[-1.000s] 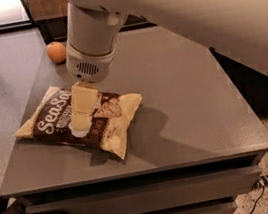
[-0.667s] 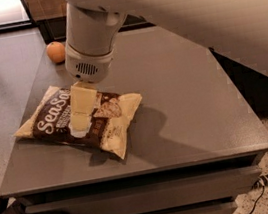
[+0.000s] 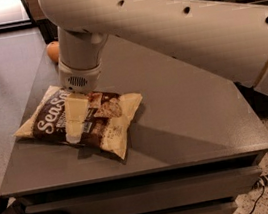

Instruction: Pick brown chip bag

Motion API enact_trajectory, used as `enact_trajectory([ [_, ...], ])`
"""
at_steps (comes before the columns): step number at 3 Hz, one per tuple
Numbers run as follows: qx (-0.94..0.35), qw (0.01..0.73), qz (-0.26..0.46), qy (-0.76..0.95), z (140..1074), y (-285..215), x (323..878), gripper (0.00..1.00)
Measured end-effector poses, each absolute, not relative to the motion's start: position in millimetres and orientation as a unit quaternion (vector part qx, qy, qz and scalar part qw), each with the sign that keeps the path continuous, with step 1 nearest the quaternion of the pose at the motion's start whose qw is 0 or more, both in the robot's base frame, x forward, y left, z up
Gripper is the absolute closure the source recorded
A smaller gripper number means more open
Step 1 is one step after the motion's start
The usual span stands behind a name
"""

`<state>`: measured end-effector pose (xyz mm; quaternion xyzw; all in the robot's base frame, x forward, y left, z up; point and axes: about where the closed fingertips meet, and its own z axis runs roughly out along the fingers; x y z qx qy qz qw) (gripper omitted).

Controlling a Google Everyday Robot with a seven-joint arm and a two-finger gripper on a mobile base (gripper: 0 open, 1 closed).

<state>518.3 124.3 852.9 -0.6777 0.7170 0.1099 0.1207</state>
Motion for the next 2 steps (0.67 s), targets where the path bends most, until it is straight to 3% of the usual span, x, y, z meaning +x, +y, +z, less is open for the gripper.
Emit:
enact_trajectory([
  [1,-0.678,0.104,0.125,0.717,819.5,136.7,531.4,0.03],
  [2,-0.679,0.106,0.124,0.716,821.8,136.5,529.9,0.27],
])
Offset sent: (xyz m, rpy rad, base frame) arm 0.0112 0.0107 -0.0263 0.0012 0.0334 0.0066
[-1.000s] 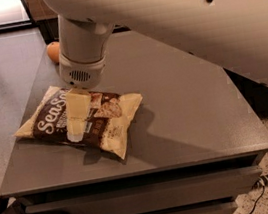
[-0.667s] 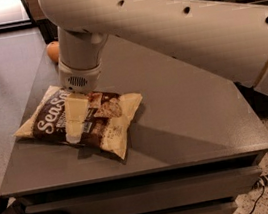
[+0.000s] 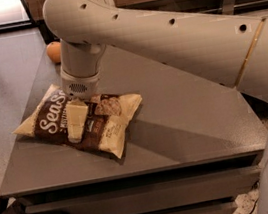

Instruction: Pick brown chip bag

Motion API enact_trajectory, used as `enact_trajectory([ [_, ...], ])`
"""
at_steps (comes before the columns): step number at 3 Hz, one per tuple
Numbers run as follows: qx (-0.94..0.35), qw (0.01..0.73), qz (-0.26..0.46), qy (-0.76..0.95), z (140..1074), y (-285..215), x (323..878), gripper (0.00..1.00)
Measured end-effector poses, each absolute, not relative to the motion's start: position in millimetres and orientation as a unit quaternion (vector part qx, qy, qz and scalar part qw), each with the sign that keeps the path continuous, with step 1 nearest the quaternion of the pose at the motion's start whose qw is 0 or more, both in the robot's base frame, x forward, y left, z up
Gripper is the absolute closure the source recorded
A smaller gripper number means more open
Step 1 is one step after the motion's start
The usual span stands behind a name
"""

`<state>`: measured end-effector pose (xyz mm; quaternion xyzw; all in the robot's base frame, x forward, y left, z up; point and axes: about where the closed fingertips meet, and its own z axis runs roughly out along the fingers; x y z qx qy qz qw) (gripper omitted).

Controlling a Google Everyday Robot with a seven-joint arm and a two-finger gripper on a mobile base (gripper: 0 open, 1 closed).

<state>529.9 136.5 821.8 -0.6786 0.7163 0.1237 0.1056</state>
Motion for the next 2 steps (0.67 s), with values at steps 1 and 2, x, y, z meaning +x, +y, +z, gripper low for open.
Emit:
enact_trajectory([
  [1,-0.679,0.105,0.124,0.716,820.9,136.9,529.5,0.49],
  [2,-0.679,0.104,0.124,0.716,821.7,137.3,529.1,0.74],
])
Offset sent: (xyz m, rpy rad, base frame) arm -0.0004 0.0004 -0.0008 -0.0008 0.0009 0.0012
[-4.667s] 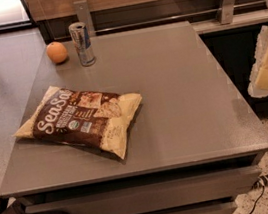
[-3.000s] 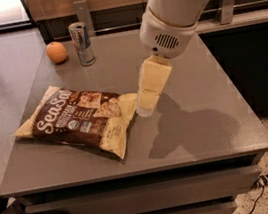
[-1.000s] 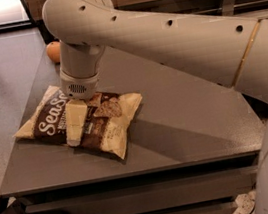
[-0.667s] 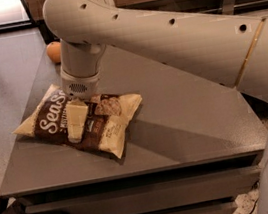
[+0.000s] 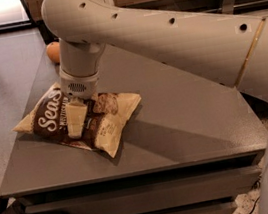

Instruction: Pick brown chip bag

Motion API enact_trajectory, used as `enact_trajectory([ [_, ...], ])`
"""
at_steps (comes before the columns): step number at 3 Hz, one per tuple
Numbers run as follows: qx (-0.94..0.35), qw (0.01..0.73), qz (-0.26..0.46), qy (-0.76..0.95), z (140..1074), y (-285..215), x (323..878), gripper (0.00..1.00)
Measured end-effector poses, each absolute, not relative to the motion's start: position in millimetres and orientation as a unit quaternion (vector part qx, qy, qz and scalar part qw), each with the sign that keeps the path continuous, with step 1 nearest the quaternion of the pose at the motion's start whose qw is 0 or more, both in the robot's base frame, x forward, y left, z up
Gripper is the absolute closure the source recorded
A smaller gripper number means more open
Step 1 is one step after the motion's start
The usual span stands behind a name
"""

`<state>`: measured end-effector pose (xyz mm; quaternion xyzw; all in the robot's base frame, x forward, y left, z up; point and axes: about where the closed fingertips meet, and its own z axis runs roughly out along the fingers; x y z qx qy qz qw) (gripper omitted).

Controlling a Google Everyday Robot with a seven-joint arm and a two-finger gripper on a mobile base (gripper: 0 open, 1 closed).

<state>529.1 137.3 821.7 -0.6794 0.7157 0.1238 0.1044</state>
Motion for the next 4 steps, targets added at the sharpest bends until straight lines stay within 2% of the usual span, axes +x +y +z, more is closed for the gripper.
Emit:
enact_trajectory([
  [1,-0.679,0.104,0.124,0.716,826.6,137.3,529.1,1.00],
  [3,-0.679,0.104,0.124,0.716,828.1,137.3,529.1,1.00],
  [4,-0.696,0.114,0.125,0.697,858.2,139.7,522.5,1.00],
])
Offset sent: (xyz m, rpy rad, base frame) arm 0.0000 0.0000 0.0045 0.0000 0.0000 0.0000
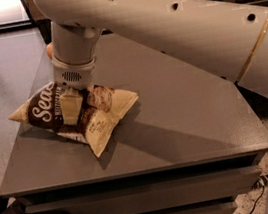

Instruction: Pick brown chip bag

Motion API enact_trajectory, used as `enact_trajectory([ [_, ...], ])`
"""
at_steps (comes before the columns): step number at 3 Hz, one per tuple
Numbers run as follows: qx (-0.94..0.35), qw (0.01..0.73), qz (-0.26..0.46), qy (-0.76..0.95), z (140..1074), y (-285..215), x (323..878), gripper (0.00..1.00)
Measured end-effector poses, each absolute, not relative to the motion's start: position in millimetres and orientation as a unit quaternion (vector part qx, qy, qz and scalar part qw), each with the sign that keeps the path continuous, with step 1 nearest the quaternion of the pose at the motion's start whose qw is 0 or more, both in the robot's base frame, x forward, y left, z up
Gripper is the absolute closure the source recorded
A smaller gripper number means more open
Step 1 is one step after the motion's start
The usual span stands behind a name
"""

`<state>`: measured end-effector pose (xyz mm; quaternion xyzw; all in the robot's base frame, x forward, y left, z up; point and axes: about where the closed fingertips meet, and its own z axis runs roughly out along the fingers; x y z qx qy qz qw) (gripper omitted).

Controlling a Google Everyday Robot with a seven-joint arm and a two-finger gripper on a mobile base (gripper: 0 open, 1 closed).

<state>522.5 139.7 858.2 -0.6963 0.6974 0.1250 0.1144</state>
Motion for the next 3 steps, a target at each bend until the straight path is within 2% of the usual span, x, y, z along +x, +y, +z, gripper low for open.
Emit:
enact_trajectory([
  [1,-0.718,0.143,0.135,0.667,901.0,143.0,521.4,1.00],
  [3,-0.733,0.202,0.176,0.626,930.4,137.7,534.5,1.00],
])
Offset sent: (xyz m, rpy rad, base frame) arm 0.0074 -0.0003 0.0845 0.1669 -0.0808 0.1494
